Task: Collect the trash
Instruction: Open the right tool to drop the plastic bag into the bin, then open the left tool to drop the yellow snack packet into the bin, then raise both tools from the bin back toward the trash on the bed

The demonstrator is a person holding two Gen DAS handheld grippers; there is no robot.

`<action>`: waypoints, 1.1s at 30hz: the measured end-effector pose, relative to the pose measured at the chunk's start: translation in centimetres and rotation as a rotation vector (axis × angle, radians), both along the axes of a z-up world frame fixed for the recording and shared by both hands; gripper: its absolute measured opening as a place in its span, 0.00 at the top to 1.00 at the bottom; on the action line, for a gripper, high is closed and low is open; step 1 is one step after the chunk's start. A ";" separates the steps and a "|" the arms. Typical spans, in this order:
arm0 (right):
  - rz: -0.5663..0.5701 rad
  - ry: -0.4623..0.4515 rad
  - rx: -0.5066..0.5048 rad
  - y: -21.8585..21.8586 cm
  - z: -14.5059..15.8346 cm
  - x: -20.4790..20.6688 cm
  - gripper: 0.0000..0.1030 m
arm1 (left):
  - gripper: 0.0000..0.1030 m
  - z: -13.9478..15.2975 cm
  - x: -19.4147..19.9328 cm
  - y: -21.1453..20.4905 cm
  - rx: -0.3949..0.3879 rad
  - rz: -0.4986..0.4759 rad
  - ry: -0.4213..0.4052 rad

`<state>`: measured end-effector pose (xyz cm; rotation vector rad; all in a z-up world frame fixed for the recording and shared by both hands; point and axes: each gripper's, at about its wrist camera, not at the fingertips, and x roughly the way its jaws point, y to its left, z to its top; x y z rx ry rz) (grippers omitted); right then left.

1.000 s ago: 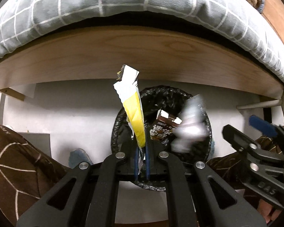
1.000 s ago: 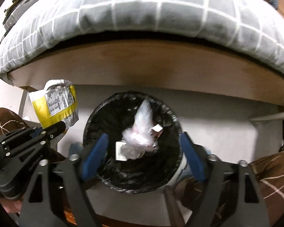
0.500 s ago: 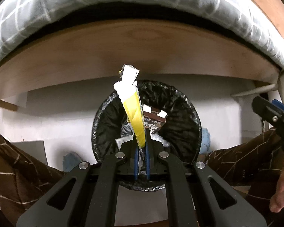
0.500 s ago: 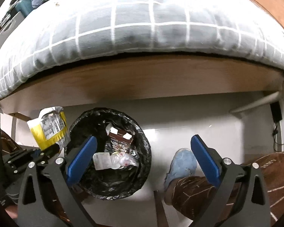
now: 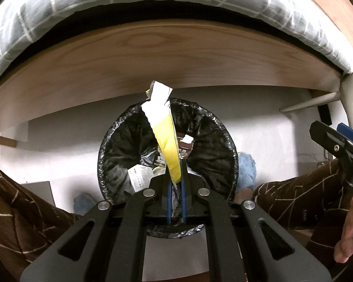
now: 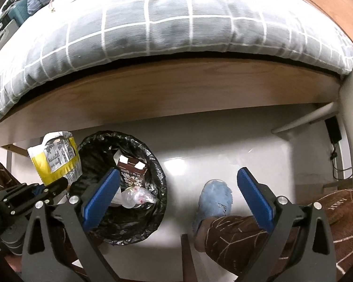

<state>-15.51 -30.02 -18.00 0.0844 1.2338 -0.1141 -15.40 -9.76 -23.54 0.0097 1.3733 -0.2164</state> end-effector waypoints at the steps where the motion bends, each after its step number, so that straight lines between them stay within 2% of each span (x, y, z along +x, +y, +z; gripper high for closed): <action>1: -0.008 0.001 -0.003 -0.1 -0.2 0.0 0.07 | 0.94 0.0 0.0 -0.1 0.004 0.001 -0.001; 4: -0.021 -0.001 0.004 -0.5 -0.3 0.0 0.07 | 0.89 0.0 0.0 -0.3 0.009 -0.003 -0.003; 8: -0.022 -0.009 0.007 -0.4 -0.2 0.1 0.07 | 0.65 0.2 0.0 -0.3 0.026 0.002 -0.018; 14: -0.021 -0.017 0.009 -0.3 0.1 0.0 0.07 | 0.46 0.9 0.1 0.1 0.032 0.023 -0.052; 26: -0.002 -0.070 0.001 0.3 1.8 -0.5 0.07 | 0.17 3.2 0.0 1.1 0.059 0.038 -0.126; 33: 0.010 -0.094 0.002 0.5 3.0 -0.6 0.07 | 0.05 4.8 -0.4 1.5 0.072 0.042 -0.177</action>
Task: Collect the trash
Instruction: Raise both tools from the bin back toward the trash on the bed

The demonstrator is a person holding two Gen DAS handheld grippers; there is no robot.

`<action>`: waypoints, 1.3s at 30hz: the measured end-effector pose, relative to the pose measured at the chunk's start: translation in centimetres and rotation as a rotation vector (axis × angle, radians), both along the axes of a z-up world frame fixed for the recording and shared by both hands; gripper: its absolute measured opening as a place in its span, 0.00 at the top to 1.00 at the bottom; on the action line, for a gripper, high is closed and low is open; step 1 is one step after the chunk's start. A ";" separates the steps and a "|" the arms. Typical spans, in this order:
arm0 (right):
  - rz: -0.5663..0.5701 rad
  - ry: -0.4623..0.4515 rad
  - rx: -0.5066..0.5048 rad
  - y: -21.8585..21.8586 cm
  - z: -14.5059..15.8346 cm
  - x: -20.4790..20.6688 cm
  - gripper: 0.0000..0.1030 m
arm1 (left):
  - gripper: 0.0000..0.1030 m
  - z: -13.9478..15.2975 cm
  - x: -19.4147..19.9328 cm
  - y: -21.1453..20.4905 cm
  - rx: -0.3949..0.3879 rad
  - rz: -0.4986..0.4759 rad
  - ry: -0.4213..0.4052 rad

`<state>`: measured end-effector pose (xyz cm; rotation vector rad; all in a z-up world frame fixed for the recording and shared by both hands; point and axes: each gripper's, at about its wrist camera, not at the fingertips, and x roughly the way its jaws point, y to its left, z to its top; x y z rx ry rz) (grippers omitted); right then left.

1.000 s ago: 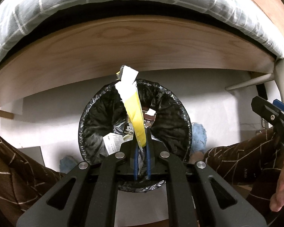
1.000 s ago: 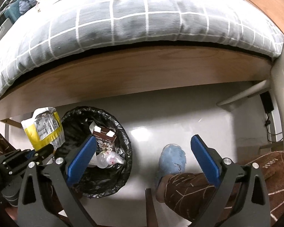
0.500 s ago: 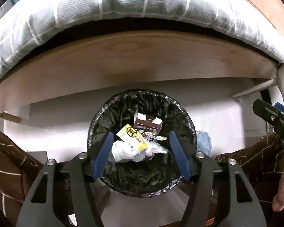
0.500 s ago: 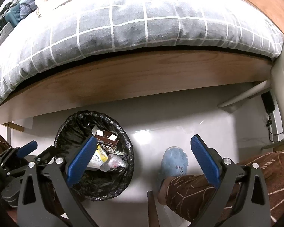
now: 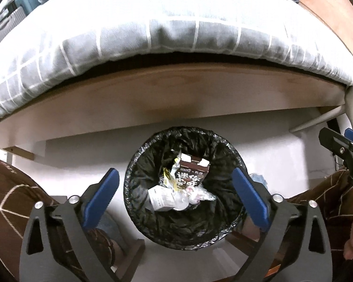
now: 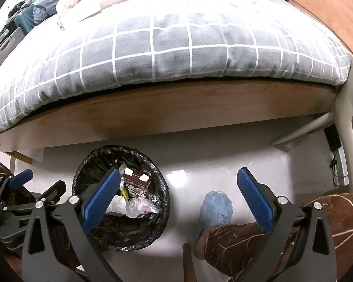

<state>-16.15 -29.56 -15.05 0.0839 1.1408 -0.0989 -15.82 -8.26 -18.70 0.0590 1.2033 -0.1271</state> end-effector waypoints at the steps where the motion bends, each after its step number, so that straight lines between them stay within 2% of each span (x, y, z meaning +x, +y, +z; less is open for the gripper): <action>1: 0.001 -0.002 -0.001 0.0 0.2 0.0 0.07 | 0.06 0.2 -0.1 0.1 -0.001 0.001 -0.005; 25: 0.053 -0.119 0.000 1.9 5.2 0.3 0.07 | 0.06 6.4 -0.8 2.9 -0.036 0.045 -0.082; 39: 0.107 -0.195 0.004 4.8 9.7 2.0 0.07 | 0.06 9.9 -0.7 5.3 -0.050 0.092 -0.131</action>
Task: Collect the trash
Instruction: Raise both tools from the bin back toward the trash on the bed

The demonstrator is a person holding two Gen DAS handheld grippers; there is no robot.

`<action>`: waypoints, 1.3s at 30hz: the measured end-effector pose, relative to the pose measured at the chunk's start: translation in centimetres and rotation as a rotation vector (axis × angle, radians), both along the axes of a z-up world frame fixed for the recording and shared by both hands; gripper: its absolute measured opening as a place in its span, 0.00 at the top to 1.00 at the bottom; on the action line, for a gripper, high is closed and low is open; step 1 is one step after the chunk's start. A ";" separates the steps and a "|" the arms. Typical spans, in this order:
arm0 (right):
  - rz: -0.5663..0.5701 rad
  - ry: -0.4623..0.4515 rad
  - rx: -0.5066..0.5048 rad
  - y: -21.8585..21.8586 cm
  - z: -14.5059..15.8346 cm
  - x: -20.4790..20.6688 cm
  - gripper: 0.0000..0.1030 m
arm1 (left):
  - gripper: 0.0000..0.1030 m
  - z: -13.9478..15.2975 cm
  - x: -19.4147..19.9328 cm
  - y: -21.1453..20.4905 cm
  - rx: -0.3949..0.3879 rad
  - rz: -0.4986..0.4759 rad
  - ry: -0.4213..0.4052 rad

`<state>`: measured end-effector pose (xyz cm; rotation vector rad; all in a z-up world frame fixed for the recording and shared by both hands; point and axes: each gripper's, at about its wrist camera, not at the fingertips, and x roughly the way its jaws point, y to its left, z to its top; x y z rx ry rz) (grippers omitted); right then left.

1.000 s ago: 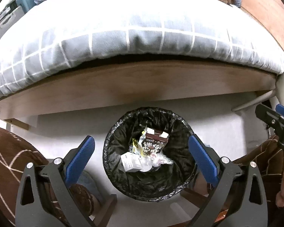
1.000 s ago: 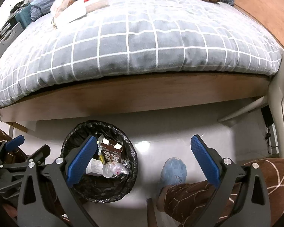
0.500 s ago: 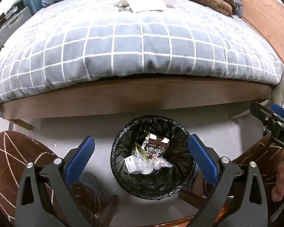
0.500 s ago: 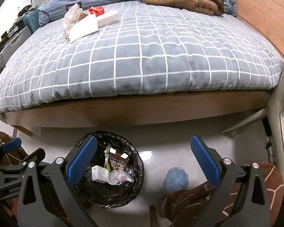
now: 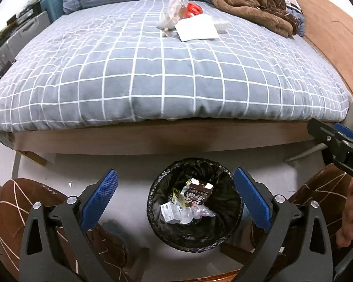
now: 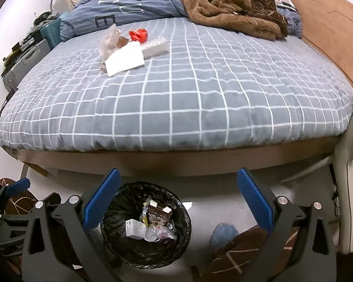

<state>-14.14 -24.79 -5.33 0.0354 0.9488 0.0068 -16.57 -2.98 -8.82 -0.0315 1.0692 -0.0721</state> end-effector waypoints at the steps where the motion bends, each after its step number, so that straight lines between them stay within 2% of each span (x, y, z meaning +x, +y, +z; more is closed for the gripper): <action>1: 0.005 -0.006 0.000 0.2 0.2 0.1 0.07 | 0.06 0.1 0.0 0.2 -0.001 0.004 -0.002; 9: 0.025 -0.046 0.003 1.3 2.3 0.9 0.07 | 0.06 1.8 0.3 1.3 0.011 0.020 -0.034; 19: 0.034 -0.084 -0.013 1.4 4.7 2.3 0.07 | 0.06 5.7 1.7 1.7 0.015 0.025 -0.105; 26: 0.039 -0.110 -0.019 1.5 6.6 3.6 0.07 | 0.06 7.4 3.3 1.8 0.010 0.028 -0.119; 33: 0.036 -0.111 -0.015 1.5 7.5 6.0 0.07 | 0.06 8.4 6.4 2.2 0.011 0.032 -0.129; 39: 0.059 -0.103 -0.013 2.2 7.5 9.5 0.07 | 0.06 8.6 10.7 2.4 -0.006 0.043 -0.126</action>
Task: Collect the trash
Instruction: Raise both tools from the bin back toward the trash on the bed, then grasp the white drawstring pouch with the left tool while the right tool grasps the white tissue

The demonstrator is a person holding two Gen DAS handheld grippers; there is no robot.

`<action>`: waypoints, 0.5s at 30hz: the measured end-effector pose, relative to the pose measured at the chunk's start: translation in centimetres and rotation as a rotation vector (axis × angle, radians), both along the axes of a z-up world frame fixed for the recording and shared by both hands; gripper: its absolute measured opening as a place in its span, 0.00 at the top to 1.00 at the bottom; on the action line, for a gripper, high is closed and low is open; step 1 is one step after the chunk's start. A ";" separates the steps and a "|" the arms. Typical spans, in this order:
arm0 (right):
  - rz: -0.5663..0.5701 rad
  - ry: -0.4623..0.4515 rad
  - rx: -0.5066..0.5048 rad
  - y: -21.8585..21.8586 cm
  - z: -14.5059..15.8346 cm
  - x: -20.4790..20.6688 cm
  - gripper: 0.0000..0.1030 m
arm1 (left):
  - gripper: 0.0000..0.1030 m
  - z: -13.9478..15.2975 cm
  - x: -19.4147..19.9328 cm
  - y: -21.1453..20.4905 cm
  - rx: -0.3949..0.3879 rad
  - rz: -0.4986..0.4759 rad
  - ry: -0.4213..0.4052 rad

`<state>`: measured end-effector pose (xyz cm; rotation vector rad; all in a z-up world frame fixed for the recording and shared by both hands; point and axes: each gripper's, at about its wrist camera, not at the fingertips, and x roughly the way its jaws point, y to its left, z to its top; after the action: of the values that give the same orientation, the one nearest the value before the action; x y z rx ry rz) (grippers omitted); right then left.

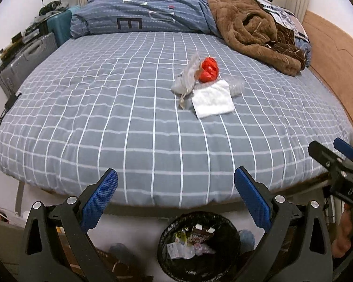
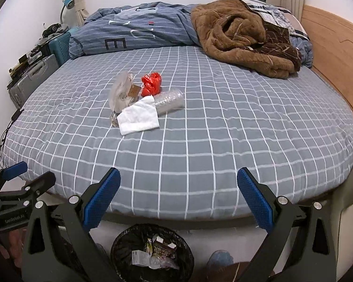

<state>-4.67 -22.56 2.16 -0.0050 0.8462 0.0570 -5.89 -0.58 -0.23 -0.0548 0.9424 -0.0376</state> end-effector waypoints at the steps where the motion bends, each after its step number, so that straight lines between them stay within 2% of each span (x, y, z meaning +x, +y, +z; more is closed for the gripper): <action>1: 0.004 0.003 0.002 0.2 -0.1 0.6 0.07 | 0.06 0.0 0.9 -0.1 0.002 0.000 0.001; 8: 0.039 0.031 0.006 1.7 -1.4 5.3 0.07 | 0.06 -0.4 6.6 -0.2 0.023 0.003 0.002; 15: 0.080 0.064 0.013 3.2 -3.3 9.5 0.07 | 0.08 -1.3 13.9 -0.3 0.029 -0.003 0.014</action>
<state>4.79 -19.36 -1.14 -0.0250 0.9098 0.1389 7.97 -0.92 -1.55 -0.0267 0.9568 -0.0260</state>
